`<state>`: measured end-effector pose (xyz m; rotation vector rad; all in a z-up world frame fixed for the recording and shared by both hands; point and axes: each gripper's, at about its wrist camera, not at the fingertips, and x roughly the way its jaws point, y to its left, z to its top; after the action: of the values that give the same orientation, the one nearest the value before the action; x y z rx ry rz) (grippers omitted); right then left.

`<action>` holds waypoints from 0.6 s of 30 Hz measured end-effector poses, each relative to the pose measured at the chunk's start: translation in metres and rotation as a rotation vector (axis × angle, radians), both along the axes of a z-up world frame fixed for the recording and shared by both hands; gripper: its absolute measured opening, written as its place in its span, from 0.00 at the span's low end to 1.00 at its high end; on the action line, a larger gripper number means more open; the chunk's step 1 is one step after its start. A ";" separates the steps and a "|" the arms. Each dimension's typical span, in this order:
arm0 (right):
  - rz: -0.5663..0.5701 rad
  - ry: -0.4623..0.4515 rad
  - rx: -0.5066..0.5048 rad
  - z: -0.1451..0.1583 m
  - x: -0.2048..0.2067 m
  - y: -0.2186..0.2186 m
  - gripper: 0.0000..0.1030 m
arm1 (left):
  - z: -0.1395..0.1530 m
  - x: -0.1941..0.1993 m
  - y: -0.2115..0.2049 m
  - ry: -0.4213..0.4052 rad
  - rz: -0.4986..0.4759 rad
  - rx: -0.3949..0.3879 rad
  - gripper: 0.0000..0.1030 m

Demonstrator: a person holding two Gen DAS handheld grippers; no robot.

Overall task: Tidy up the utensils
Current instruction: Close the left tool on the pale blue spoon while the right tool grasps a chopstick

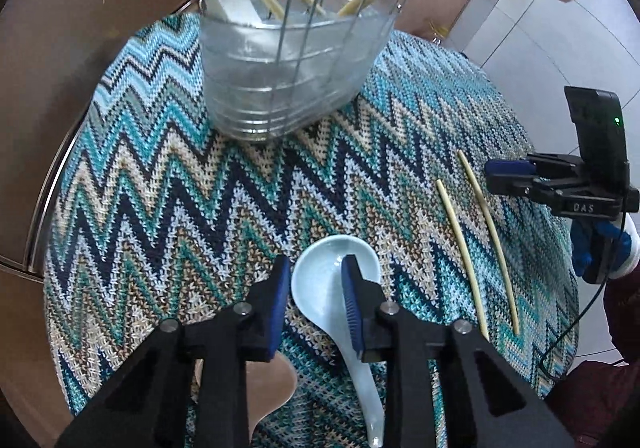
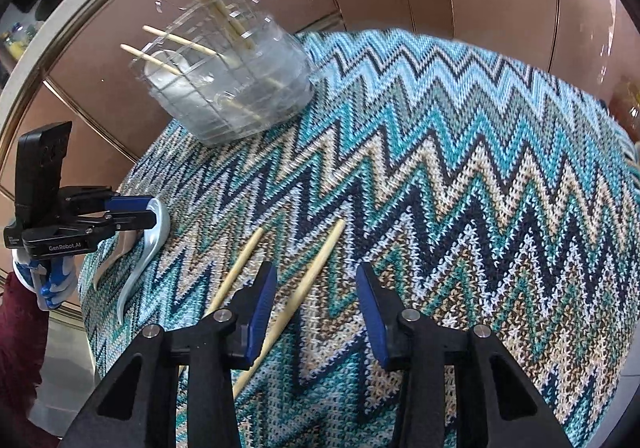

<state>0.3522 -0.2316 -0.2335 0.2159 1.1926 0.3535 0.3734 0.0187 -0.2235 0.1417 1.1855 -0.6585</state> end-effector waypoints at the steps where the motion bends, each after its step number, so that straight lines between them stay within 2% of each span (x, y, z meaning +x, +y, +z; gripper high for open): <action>1: 0.000 0.019 0.017 -0.002 0.003 -0.002 0.30 | -0.001 0.001 0.000 0.014 -0.003 -0.004 0.22; 3: 0.003 0.049 0.055 -0.005 0.010 -0.006 0.27 | -0.005 0.005 0.001 0.048 -0.001 -0.010 0.20; 8: -0.002 0.127 0.073 -0.012 0.026 -0.012 0.22 | -0.012 0.010 -0.002 0.093 0.000 0.008 0.15; 12: 0.017 0.165 0.044 -0.014 0.039 -0.010 0.13 | -0.013 0.011 -0.013 0.097 -0.006 0.024 0.11; 15: 0.030 0.191 0.030 -0.016 0.045 -0.003 0.10 | -0.015 0.010 -0.023 0.114 -0.001 0.036 0.10; 18: 0.035 0.221 0.057 -0.018 0.046 0.003 0.07 | -0.012 0.006 -0.029 0.097 0.004 0.049 0.08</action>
<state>0.3985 -0.2284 -0.2516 0.2897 1.4060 0.4019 0.3795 -0.0104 -0.2355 0.1497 1.2958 -0.6390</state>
